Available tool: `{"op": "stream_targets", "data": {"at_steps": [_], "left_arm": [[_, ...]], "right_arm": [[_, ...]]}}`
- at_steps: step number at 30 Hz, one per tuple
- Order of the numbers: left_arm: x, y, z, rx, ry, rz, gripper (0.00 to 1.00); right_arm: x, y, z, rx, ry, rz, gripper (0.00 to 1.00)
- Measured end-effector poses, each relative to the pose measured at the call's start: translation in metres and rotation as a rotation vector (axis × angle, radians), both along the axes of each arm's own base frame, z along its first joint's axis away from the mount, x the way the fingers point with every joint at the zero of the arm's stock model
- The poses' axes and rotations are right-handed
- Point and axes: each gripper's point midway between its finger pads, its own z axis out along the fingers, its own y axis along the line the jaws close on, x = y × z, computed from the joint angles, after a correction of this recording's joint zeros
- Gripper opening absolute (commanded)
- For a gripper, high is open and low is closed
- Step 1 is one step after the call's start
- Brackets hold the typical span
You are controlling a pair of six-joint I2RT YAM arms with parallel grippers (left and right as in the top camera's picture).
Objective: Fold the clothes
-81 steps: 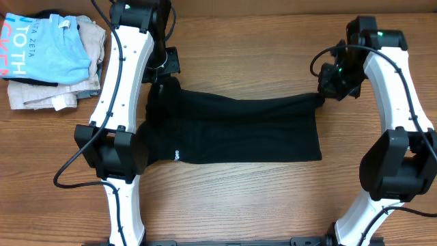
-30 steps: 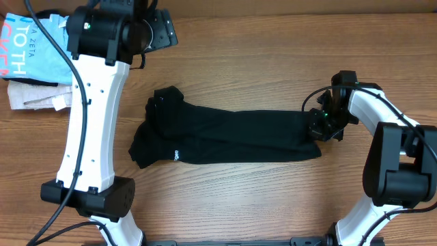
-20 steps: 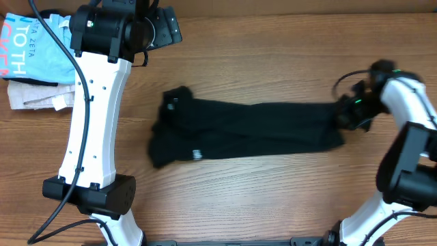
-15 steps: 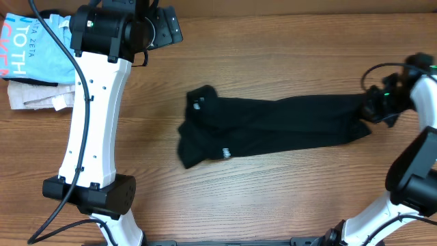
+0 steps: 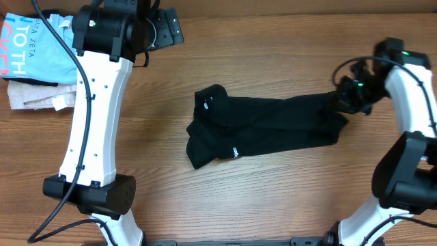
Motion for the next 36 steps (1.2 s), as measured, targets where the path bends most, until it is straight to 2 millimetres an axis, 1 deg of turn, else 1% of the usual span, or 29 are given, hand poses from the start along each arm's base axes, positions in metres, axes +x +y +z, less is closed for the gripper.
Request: {"op": "stream_targets", "data": {"at_steps": [6,11,13,14,16,17,18,21,24,27,29,32,36], "left_arm": [[0.0,0.0,-0.004,0.002,0.01,0.0,0.93],[0.001,-0.001,-0.012,0.005,0.037,-0.002,0.94],[0.003,-0.002,-0.018,0.007,0.05,-0.003,0.94],[0.003,-0.002,-0.02,0.006,0.056,-0.004,0.93],[0.005,-0.002,-0.024,0.008,0.066,-0.004,0.93],[0.005,-0.002,-0.025,0.009,0.069,-0.004,0.94],[0.005,-0.002,-0.026,0.01,0.071,-0.004,0.94],[0.003,-0.002,-0.029,0.015,0.085,-0.008,0.95],[-0.004,-0.001,-0.033,0.028,0.118,-0.018,0.95],[-0.01,-0.004,-0.038,0.031,0.15,-0.061,0.94],[-0.013,-0.009,-0.047,0.023,0.18,-0.103,0.93],[-0.022,-0.016,-0.077,0.013,0.267,-0.16,0.89],[-0.039,-0.024,-0.135,0.0,0.412,-0.248,0.85]], "right_arm": [[-0.001,0.058,0.001,0.006,-0.01,0.145,0.05],[-0.003,0.107,0.002,0.007,-0.031,0.256,0.11],[-0.004,0.126,0.002,0.009,-0.047,0.288,0.18],[-0.004,0.134,0.002,0.01,-0.053,0.299,0.29],[-0.003,0.15,0.003,0.011,-0.073,0.317,0.57],[-0.003,0.155,0.003,0.009,-0.075,0.322,0.61],[-0.005,0.162,0.003,0.007,-0.079,0.337,0.62],[-0.011,0.175,0.002,0.002,-0.073,0.367,0.64],[-0.016,0.175,0.002,-0.001,-0.052,0.364,0.64],[-0.018,0.165,0.001,-0.005,-0.026,0.339,0.65],[-0.018,0.156,0.0,-0.008,-0.01,0.317,0.65],[-0.018,0.14,0.0,-0.014,0.014,0.279,0.65],[-0.021,0.124,-0.001,-0.02,0.038,0.262,0.65]]}}
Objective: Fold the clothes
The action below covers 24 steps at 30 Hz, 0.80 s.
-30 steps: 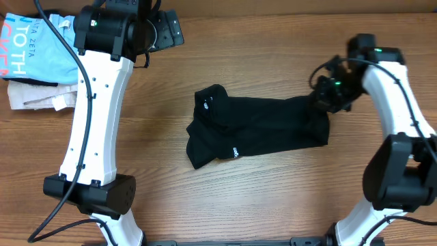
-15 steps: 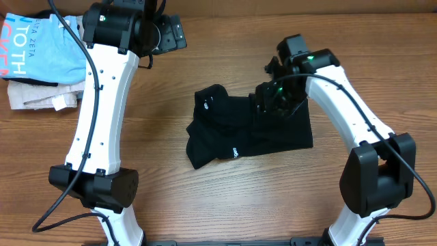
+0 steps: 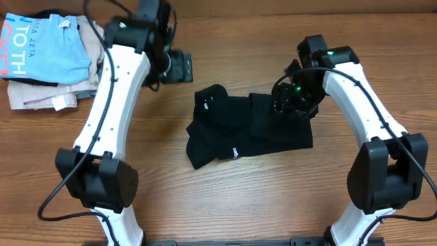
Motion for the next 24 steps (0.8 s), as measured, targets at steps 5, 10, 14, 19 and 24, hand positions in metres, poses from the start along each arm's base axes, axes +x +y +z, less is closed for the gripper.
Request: {"op": "stream_targets", "data": {"at_steps": [5,10,14,19,24], "left_arm": [[-0.024,-0.007,-0.063,-0.031,0.131,-0.089,0.82],[-0.05,-0.013,-0.112,-0.074,0.212,-0.162,0.8],[-0.056,-0.02,-0.135,-0.122,0.204,-0.214,0.8],[-0.059,-0.028,-0.16,-0.17,0.161,-0.269,0.8],[-0.056,-0.037,-0.174,-0.223,0.093,-0.303,0.76]], "right_arm": [[-0.002,-0.005,-0.001,-0.022,0.002,0.014,0.67],[-0.001,-0.007,-0.002,-0.034,-0.005,0.028,0.68],[-0.001,-0.009,-0.002,-0.044,-0.009,0.034,0.68],[-0.001,-0.01,-0.003,-0.049,-0.01,0.038,0.68],[-0.001,-0.01,-0.003,-0.052,-0.011,0.038,0.68]]}}
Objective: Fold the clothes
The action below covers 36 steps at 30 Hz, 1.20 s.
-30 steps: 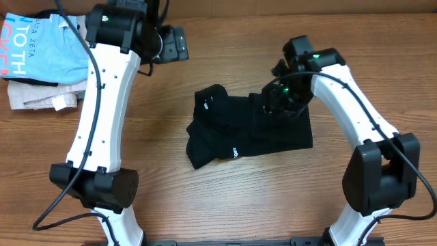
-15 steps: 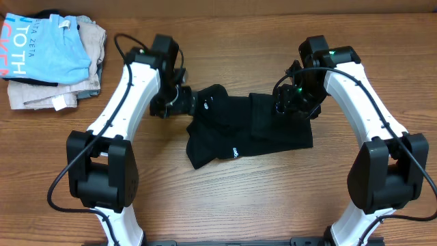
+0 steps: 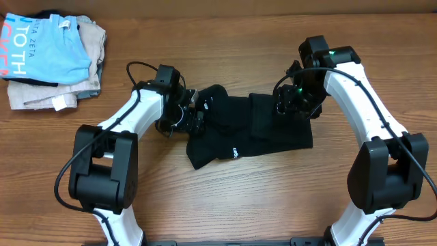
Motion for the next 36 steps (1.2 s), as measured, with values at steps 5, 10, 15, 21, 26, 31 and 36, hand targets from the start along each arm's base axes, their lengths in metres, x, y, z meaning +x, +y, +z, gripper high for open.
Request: {"op": "stream_targets", "data": {"at_steps": [5,10,15,21,26,31,36], "left_arm": [[0.009,-0.01,-0.001,-0.066,-0.074,-0.006,0.58],[0.006,-0.017,-0.005,-0.096,-0.089,0.002,0.27],[-0.012,-0.02,-0.012,-0.069,-0.012,0.046,0.04],[-0.03,0.018,-0.006,0.043,0.167,0.164,0.04],[-0.007,0.067,0.031,0.16,0.187,0.25,0.04],[0.019,0.074,0.079,0.226,0.096,0.216,0.04],[0.021,0.056,0.099,0.266,0.053,0.14,0.04]], "right_arm": [[0.001,0.0,0.0,0.001,-0.005,0.001,0.68],[0.002,0.0,0.0,0.001,-0.008,0.001,0.68],[0.005,0.001,0.0,0.003,-0.02,0.003,0.55],[0.014,0.001,0.0,0.003,-0.059,0.005,0.04],[0.028,0.004,-0.003,0.016,-0.119,0.0,0.04],[0.034,0.019,-0.022,0.112,-0.156,-0.013,0.04],[0.019,0.035,-0.049,0.186,-0.118,-0.033,0.04]]}}
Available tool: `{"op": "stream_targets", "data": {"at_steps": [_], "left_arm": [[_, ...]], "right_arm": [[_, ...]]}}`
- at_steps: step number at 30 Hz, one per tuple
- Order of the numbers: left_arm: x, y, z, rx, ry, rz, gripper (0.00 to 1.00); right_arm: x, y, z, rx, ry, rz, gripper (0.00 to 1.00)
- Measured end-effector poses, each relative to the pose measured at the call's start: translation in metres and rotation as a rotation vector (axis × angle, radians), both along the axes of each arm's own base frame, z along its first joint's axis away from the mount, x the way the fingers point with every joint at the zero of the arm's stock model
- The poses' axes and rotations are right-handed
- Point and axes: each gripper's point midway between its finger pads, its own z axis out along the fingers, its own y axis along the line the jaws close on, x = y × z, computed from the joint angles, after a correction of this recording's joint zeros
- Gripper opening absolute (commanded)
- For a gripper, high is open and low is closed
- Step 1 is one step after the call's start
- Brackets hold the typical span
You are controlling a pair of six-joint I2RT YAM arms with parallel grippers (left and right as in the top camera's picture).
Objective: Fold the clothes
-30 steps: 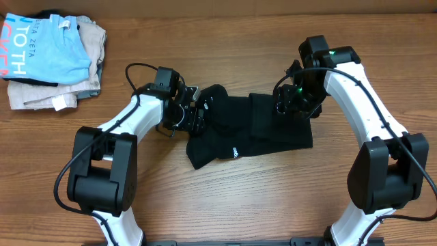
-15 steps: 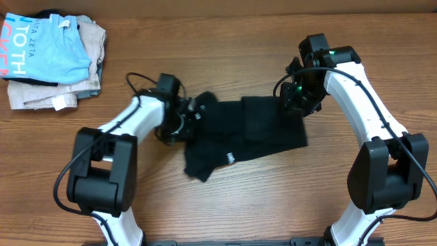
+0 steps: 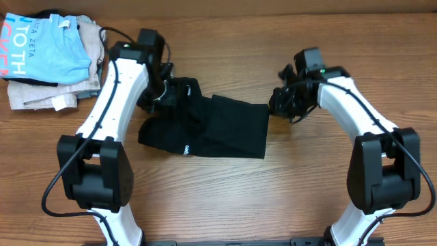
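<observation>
The black garment [image 3: 218, 126] lies folded across the middle of the table, a small white mark near its lower left. My left gripper [image 3: 166, 96] sits on its upper left corner, where the cloth is bunched, and looks shut on it. My right gripper [image 3: 275, 107] is at the garment's upper right corner, touching or just off the edge. Its fingers are too dark and small to tell how they stand.
A stack of folded clothes [image 3: 51, 58], with a light blue printed shirt on top, sits at the far left corner. The wooden table [image 3: 225, 198] shows bare in front of the garment and to its right.
The garment now lies further left, its right edge pulled in from under my right gripper. My left gripper has moved up and left with the bunched corner. My right gripper has shifted slightly left.
The garment lay stretched out long, my right gripper at its far right end and my left arm off near the back. Then the right end lay folded over the middle. My left gripper came onto the left end, and now the folded garment sits further left.
</observation>
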Motion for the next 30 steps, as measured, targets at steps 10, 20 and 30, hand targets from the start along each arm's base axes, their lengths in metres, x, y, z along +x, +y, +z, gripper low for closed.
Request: {"op": "stream_targets", "data": {"at_steps": [10,20,30], "left_arm": [[-0.005,-0.042,0.032,0.009,-0.039,-0.116,0.04],[-0.034,-0.139,0.052,-0.028,-0.108,-0.313,0.04],[-0.06,-0.234,0.037,-0.117,-0.221,-0.441,0.11]], "right_arm": [[-0.018,0.033,-0.014,0.086,0.043,0.004,0.04],[-0.016,0.024,-0.01,0.123,0.067,-0.044,0.04],[0.027,-0.092,0.137,0.213,-0.201,-0.309,0.04]]}}
